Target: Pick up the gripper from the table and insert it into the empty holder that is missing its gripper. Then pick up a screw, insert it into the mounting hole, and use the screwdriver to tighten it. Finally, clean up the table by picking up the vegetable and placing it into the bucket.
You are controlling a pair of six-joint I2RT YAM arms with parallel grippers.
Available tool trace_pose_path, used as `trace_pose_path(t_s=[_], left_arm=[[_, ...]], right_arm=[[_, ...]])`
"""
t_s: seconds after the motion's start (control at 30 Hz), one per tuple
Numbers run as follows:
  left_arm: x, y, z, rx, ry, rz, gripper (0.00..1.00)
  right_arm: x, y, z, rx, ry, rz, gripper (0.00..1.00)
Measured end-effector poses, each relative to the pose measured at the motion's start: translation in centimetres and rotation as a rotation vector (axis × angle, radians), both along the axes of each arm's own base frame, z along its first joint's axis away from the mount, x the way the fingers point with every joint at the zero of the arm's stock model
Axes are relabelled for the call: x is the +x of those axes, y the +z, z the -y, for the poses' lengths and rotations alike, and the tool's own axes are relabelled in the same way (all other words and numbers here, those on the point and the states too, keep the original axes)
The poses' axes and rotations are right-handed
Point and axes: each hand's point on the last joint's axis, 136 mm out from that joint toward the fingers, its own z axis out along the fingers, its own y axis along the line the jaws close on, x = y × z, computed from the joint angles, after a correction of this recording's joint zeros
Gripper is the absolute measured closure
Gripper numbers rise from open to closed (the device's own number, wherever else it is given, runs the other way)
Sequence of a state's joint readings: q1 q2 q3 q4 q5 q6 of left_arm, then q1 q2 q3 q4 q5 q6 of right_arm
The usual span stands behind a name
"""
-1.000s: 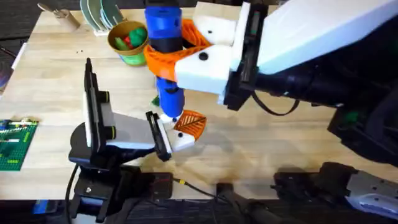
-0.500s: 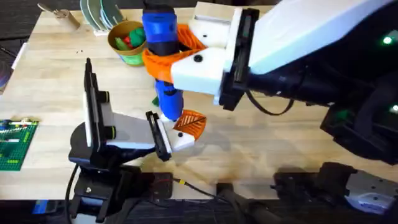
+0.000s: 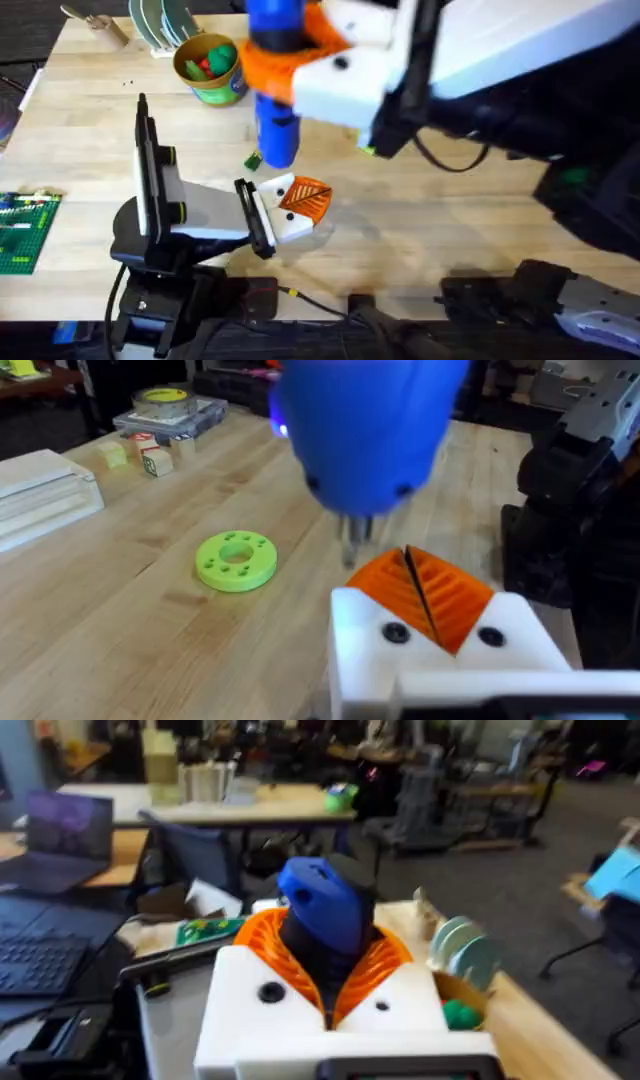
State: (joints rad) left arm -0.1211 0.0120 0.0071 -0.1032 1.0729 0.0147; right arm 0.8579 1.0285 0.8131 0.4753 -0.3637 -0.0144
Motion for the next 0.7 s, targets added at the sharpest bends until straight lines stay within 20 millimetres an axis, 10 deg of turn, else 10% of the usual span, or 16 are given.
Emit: trace_pose_path(t_s=[0.3,0.7], left_arm=[[0.0,0.0,0.0,0.0,0.0,0.0,0.995],[0.0,0.0,0.0,0.0,0.0,0.0,0.995]], right_arm=[[3.3,2.3,4.6,-0.004,-0.194,0.17,0.976],[21.4,-15.4,15.8,-0.884,-0.789,0.295,0.978]])
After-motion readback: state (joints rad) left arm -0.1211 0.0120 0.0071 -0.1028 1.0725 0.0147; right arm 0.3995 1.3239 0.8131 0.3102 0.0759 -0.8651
